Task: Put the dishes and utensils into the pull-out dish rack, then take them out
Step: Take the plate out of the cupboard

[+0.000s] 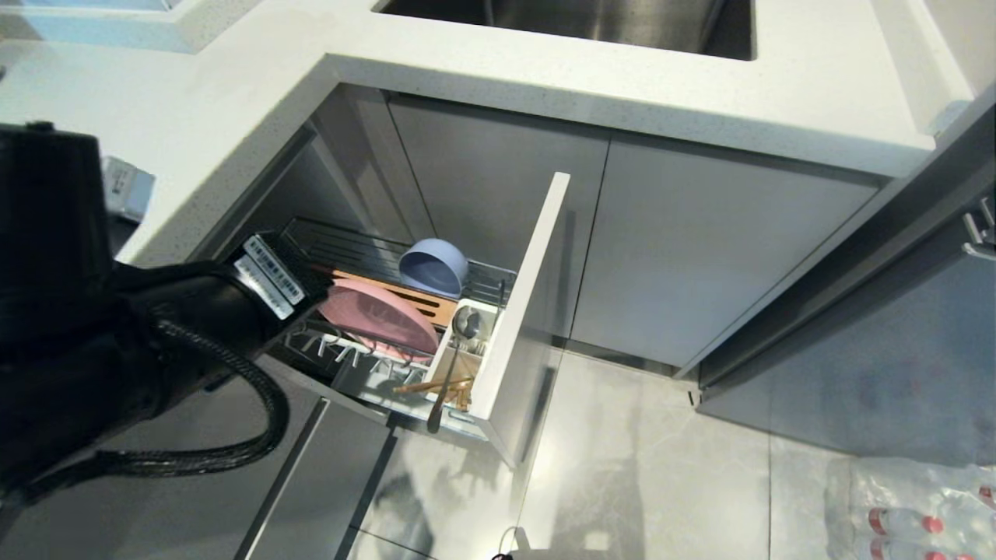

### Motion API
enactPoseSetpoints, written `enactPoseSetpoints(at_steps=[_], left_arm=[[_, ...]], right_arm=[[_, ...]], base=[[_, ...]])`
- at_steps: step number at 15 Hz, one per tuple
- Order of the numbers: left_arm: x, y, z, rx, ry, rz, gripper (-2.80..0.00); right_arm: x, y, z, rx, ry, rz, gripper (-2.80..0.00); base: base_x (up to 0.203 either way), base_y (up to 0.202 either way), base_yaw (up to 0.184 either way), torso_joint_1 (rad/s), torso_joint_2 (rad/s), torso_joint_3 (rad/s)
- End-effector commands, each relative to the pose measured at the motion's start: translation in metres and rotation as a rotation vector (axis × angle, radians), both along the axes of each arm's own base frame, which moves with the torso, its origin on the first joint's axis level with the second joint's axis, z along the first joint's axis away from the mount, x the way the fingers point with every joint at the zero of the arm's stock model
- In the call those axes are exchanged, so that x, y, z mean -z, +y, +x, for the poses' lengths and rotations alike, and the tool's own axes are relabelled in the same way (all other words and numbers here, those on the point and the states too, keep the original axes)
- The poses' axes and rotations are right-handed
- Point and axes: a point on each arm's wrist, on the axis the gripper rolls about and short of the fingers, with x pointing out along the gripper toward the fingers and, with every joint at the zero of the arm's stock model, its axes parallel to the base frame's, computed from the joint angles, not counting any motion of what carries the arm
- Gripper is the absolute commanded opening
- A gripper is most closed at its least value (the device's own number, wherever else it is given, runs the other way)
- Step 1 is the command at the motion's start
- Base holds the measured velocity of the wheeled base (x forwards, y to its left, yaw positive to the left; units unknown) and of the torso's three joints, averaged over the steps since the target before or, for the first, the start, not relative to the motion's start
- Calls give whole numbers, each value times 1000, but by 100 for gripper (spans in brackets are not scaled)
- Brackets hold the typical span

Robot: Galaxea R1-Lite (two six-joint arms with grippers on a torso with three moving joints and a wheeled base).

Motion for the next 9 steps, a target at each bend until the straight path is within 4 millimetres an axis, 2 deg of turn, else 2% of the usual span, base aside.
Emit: enactPoseSetpoints(at_steps=[1, 3, 6, 9], left_arm=[[-19, 17, -22, 36, -45, 72, -280], [-37, 40, -43, 46, -130, 203, -280], [-56, 82, -61, -97, -232, 351, -280], [-68, 117, -103, -165, -372, 420, -280]], right_arm=[[0, 0, 0, 1, 0, 0, -280], [0, 0, 0, 0, 0, 0, -280], [0, 0, 0, 0, 0, 0, -280], [0, 0, 0, 0, 1, 0, -280]], base=[[0, 0, 0, 0, 0, 0], [0, 0, 0, 0, 0, 0], [0, 0, 0, 0, 0, 0], [0, 0, 0, 0, 0, 0]])
